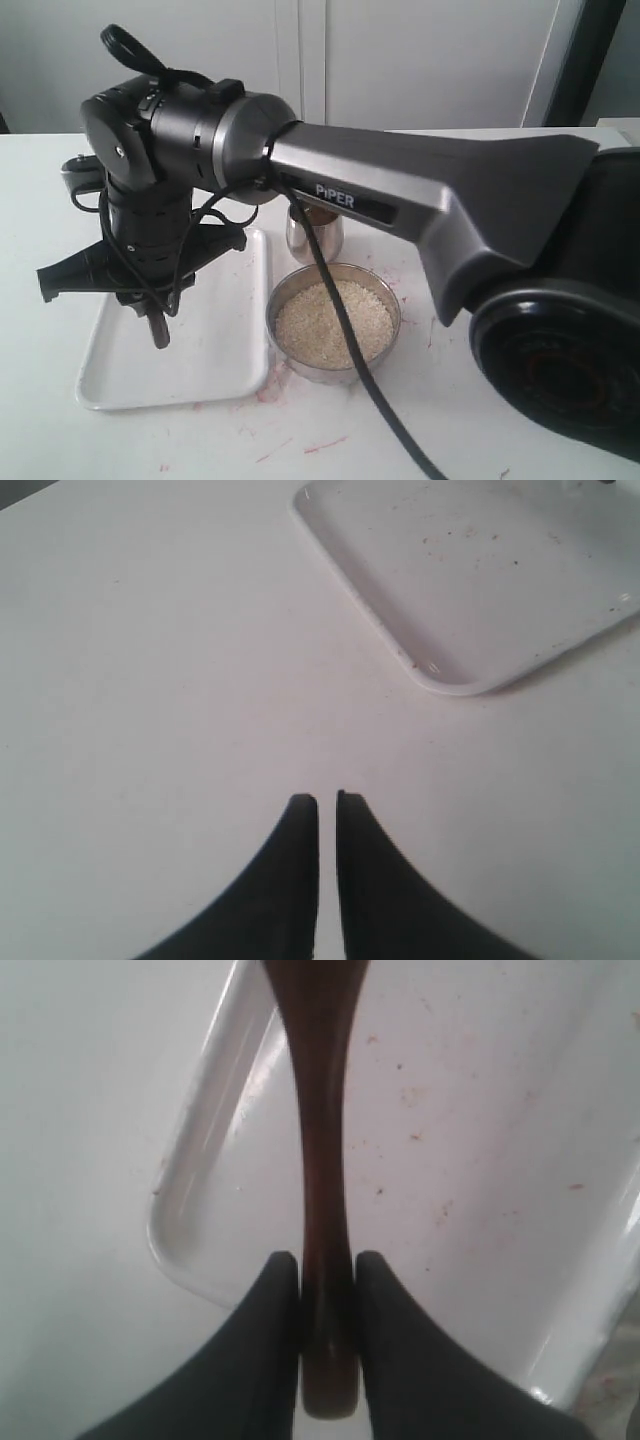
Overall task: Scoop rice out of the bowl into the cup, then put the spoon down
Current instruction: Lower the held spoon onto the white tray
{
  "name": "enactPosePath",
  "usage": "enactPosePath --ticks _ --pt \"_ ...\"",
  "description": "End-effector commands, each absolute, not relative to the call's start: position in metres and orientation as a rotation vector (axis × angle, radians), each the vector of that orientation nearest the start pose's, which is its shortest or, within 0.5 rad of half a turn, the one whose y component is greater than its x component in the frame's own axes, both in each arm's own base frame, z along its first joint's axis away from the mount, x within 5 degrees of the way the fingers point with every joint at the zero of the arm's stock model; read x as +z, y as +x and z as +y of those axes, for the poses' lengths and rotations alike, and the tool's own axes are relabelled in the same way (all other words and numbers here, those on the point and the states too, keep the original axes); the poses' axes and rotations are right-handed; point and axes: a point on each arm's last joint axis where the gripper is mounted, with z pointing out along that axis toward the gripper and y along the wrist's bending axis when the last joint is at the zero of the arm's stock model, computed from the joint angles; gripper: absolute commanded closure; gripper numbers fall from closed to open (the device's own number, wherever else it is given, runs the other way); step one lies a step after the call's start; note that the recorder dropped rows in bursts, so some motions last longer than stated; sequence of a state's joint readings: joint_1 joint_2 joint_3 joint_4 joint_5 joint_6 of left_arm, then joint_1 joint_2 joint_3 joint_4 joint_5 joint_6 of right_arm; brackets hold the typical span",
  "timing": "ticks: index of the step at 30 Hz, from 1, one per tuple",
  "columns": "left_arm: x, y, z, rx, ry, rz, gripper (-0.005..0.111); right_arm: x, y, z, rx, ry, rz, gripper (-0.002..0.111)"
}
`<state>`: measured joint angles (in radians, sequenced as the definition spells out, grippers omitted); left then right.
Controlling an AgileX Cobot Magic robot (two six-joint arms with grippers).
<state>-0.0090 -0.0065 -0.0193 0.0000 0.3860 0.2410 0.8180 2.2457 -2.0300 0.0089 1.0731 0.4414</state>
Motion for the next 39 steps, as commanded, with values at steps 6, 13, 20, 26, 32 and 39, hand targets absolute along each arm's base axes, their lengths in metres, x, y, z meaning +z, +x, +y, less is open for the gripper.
enactPosePath --ticks 6,13,20,26,32,39 --pt "0.178 0.051 -0.001 0.151 0.235 1.888 0.092 0.201 0.340 0.364 0.247 -0.574 2.836 0.108" --pt "0.178 0.051 -0.001 0.151 0.235 1.888 0.092 0.184 0.341 0.365 0.209 -0.604 2.869 0.108" --pt "0.178 0.051 -0.001 0.151 0.235 1.888 0.092 0.182 0.345 0.360 0.123 -0.624 2.844 0.108" --pt "0.178 0.051 -0.001 0.151 0.235 1.888 0.092 0.181 0.347 0.358 0.089 -0.633 2.836 0.108" --pt "0.178 0.051 -0.001 0.151 0.235 1.888 0.092 0.171 0.346 0.357 0.054 -0.658 2.865 0.108" --pt "0.178 0.051 -0.001 0.151 0.235 1.888 0.092 0.169 0.345 0.357 0.036 -0.683 2.875 0.108"
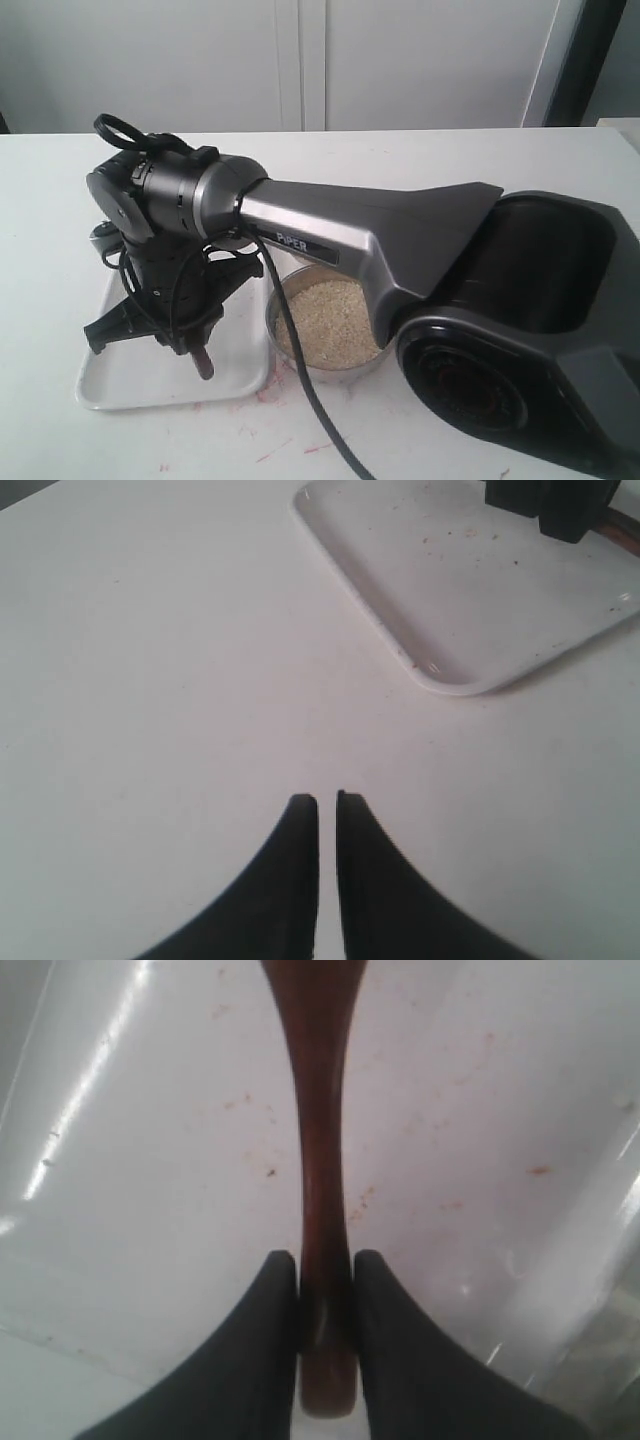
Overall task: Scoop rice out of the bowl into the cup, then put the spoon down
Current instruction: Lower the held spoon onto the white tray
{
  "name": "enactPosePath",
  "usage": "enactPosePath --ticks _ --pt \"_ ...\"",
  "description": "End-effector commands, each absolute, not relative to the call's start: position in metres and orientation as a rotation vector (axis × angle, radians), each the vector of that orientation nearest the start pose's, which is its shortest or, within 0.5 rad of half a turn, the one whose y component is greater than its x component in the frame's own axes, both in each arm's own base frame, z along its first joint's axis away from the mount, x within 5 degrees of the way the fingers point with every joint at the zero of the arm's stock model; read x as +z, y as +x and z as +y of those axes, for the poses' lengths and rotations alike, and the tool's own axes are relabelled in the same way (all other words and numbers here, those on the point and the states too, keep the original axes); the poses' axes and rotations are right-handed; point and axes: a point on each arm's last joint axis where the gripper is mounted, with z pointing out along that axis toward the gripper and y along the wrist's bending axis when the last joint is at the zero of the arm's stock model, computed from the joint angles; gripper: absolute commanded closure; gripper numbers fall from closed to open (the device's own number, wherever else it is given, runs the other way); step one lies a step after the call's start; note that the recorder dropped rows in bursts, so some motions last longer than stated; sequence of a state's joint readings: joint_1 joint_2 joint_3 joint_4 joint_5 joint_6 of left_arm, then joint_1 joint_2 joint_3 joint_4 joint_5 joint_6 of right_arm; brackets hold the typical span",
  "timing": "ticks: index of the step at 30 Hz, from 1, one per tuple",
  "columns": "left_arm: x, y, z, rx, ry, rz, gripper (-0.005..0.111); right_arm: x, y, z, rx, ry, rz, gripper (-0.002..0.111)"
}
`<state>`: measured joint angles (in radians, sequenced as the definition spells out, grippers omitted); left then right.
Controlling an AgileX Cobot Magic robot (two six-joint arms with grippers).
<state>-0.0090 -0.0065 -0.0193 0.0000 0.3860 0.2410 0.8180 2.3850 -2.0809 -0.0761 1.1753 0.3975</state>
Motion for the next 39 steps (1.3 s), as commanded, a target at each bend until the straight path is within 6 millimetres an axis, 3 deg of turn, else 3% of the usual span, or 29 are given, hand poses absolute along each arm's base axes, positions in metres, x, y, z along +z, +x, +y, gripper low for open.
enactPosePath --ticks 1,21,35,39 --pt "0.178 0.051 -0.001 0.151 0.235 1.888 0.092 0.169 0.345 0.357 0.034 -0.691 2.874 0.108" --pt "0.178 0.051 -0.001 0.151 0.235 1.888 0.092 0.151 0.346 0.357 0.000 -0.710 2.909 0.108" --pt "0.178 0.051 -0.001 0.151 0.235 1.888 0.092 0.151 0.348 0.359 0.036 -0.703 2.878 0.108" --pt "0.178 0.051 -0.001 0.151 0.235 1.888 0.092 0.151 0.348 0.359 0.036 -0.703 2.878 0.102"
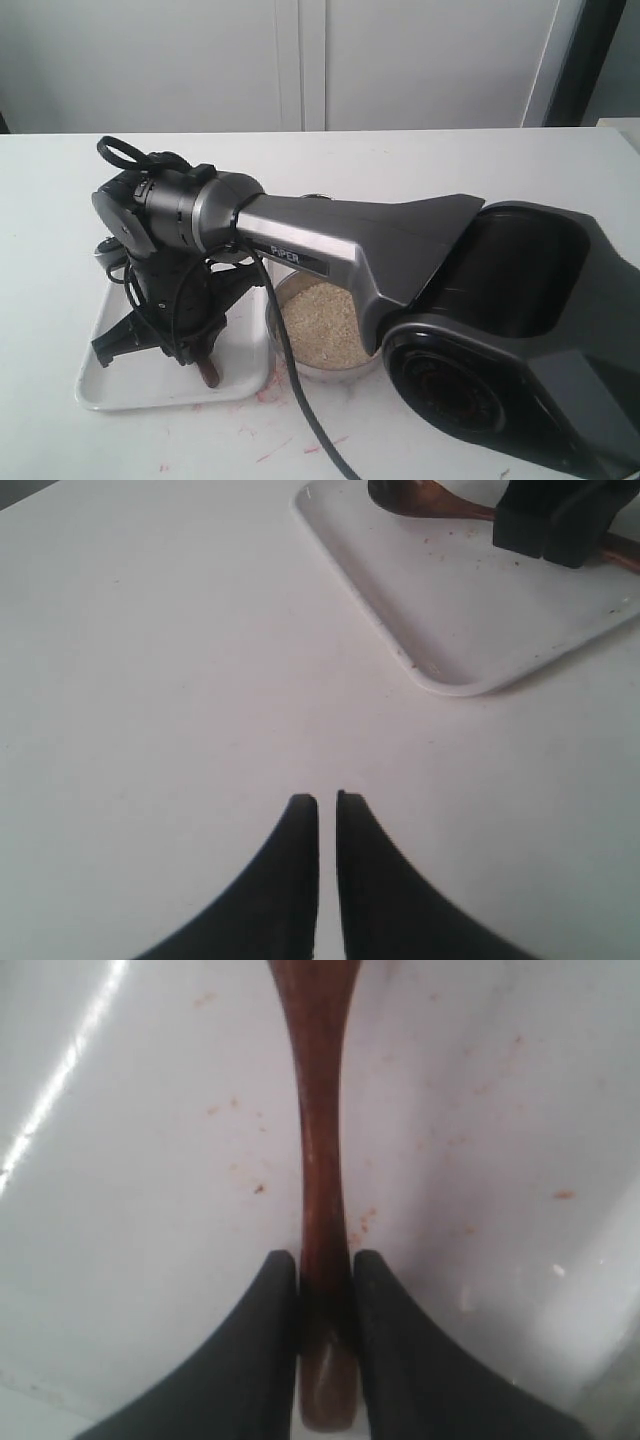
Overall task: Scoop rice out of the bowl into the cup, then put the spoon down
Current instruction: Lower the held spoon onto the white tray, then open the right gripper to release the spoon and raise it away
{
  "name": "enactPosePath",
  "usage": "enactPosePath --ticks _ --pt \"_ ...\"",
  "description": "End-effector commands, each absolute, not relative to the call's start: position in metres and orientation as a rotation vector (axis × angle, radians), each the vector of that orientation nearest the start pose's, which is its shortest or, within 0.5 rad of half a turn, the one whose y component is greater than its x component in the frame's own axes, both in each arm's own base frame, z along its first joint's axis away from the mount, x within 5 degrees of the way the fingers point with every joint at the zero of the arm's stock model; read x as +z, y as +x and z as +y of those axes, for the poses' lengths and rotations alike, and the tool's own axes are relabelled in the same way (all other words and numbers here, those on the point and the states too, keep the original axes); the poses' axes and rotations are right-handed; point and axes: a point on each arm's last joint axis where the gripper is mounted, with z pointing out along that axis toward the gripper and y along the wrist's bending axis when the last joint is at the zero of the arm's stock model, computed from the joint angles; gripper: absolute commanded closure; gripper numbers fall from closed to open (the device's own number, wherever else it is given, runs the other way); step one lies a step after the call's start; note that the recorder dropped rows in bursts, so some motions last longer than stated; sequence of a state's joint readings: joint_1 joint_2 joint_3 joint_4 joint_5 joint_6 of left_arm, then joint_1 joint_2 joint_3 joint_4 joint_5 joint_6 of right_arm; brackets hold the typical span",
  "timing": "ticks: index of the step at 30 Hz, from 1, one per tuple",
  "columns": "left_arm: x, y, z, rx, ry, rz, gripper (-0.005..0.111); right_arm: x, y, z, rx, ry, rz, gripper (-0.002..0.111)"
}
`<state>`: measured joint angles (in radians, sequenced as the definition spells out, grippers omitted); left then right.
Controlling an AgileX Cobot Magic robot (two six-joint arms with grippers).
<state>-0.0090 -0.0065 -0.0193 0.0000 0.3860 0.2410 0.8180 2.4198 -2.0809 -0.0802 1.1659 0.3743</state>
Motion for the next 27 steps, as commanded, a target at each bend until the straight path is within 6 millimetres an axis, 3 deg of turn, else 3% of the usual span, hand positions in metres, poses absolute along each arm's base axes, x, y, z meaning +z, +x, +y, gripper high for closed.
enactPosePath --ticks 1,10,17,23,27 --pt "0.178 0.051 -0.001 0.151 0.235 1.888 0.092 0.151 0.349 0.359 0.033 -0.704 2.876 0.100" --pt "0.178 0.051 -0.001 0.151 0.235 1.888 0.092 0.151 0.348 0.359 0.035 -0.704 2.877 0.068" --pt "0.178 0.051 -0.001 0.151 0.235 1.888 0.092 0.160 0.350 0.361 0.072 -0.686 2.843 0.066" --pt "0.178 0.051 -0.001 0.151 0.235 1.888 0.092 0.203 0.350 0.362 0.194 -0.638 2.720 0.066" --pt "0.178 0.051 -0.001 0.151 0.235 1.888 0.092 0.244 0.347 0.359 0.278 -0.613 2.620 0.066"
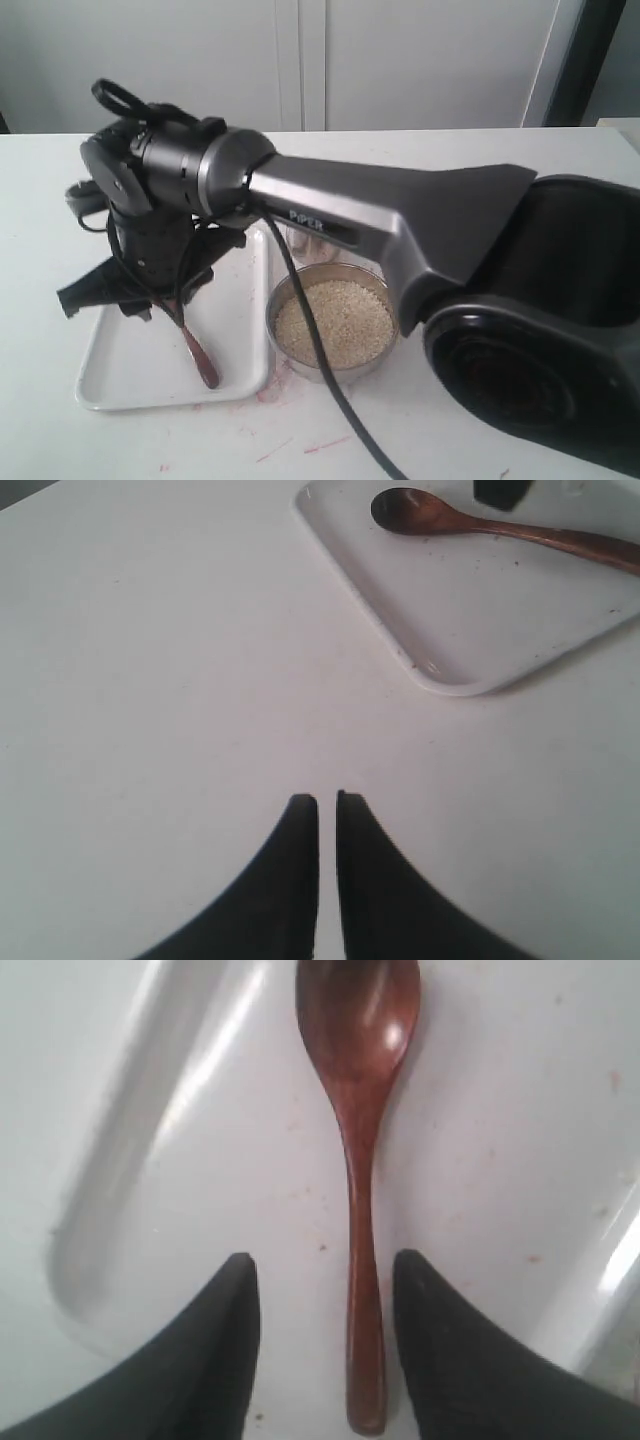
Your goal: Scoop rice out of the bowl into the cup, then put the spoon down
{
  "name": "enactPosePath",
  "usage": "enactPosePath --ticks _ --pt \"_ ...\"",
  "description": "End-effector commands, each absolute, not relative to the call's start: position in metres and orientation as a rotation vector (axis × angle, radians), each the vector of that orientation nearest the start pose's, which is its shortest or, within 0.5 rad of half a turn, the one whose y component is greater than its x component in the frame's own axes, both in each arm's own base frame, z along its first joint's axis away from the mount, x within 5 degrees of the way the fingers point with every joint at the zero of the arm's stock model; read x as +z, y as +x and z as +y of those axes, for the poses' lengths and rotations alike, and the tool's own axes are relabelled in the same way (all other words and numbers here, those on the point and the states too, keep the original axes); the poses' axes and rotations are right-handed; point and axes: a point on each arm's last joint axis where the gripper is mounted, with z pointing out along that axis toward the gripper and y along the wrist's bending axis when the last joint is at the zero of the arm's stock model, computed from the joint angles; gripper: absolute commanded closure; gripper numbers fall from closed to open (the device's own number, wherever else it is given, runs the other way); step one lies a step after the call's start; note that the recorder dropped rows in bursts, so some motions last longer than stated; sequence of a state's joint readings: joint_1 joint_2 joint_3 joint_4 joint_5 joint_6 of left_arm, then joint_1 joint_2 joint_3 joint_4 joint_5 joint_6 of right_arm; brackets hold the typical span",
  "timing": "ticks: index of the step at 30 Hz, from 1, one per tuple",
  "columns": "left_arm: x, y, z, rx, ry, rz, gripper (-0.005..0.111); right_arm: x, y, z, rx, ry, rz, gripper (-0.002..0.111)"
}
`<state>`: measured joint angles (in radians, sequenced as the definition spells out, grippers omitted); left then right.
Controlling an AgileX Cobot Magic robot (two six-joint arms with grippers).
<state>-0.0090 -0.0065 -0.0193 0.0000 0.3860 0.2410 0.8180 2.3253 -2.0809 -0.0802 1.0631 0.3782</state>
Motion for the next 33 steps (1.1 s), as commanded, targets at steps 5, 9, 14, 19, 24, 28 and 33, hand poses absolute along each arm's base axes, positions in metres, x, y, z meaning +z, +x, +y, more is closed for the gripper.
enactPosePath --ticks 5,9,14,19,24,28,33 --pt "0.178 0.051 -0.001 0.151 0.235 1.888 0.092 0.298 0.335 0.349 0.359 -0.595 2.508 0.075" --pt "0.178 0.051 -0.001 0.151 0.235 1.888 0.092 0.343 0.322 0.335 0.401 -0.608 2.421 0.093" --pt "0.178 0.051 -0.001 0.151 0.235 1.888 0.092 0.398 0.299 0.310 0.417 -0.672 2.305 0.108" --pt "0.178 0.051 -0.001 0.151 0.235 1.888 0.092 0.445 0.273 0.283 0.441 -0.697 2.200 0.108" --pt "0.178 0.051 -0.001 0.151 0.235 1.888 0.092 0.484 0.247 0.254 0.463 -0.701 2.106 0.108" --pt "0.178 0.051 -0.001 0.151 0.235 1.888 0.092 0.510 0.225 0.232 0.473 -0.713 2.042 0.108" --pt "0.178 0.051 -0.001 0.151 0.235 1.888 0.092 0.530 0.202 0.206 0.473 -0.727 1.983 0.108"
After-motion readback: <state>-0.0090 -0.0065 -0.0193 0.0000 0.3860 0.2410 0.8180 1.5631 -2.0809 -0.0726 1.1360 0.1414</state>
